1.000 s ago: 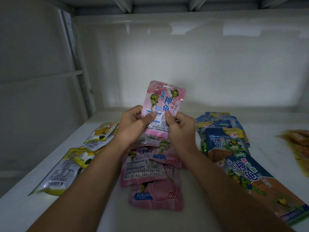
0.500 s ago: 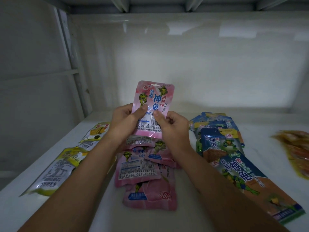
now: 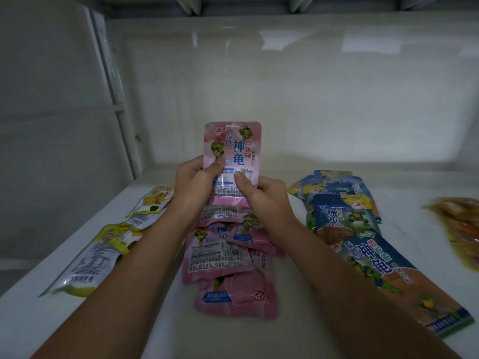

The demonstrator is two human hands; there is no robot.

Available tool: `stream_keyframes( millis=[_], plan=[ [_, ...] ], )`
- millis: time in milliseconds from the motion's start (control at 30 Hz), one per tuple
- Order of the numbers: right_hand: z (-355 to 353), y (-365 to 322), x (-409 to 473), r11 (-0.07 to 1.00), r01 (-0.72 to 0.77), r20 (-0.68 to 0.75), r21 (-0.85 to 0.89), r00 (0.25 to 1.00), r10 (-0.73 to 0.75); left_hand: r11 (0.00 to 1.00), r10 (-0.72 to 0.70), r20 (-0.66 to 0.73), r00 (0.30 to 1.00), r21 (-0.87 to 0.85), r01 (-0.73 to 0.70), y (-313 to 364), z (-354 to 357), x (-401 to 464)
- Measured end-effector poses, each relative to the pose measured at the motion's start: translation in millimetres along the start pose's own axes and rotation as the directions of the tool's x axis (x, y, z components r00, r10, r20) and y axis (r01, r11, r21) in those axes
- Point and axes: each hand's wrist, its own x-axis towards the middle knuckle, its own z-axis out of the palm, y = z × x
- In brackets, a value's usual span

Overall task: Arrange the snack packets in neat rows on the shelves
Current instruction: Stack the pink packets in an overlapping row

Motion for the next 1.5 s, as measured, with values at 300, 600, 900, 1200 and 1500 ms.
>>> stream_keyframes(
  millis=[300,600,900,1200,1500],
  plan=[
    [3.9,6.2,2.8,0.966,0.164,0.01,-0.199,0.986,-0.165,0.989,-0.079,0.071,0.994,-0.117,0.087,7.7,-3.6,-1.8],
    [7.0,3.7,0.4,0.975,0.177,-0.006,-0.137,0.984,-0.179,0.992,-0.03,0.05,0.998,-0.118,0.035,4.0,-2.5,-0.7],
    [7.6,-4.5,-2.3,0.98,0.155,-0.064,-0.127,0.984,-0.165,0.988,-0.116,0.167,0.979,-0.083,0.132,0.6,-4.0,4.7],
    [10.0,5.2,5.0,0.991,0.113,-0.088,-0.067,0.989,-0.119,0.999,0.008,0.118,0.993,-0.04,-0.004,-2.6,-1.0,0.4],
    [-1.4,4.0,7.2,0.999,0.039,-0.233,-0.023,0.971,-0.043,0.987,0.029,0.2,0.979,0.151,-0.061,-8.8,-3.3,0.2]
  ],
)
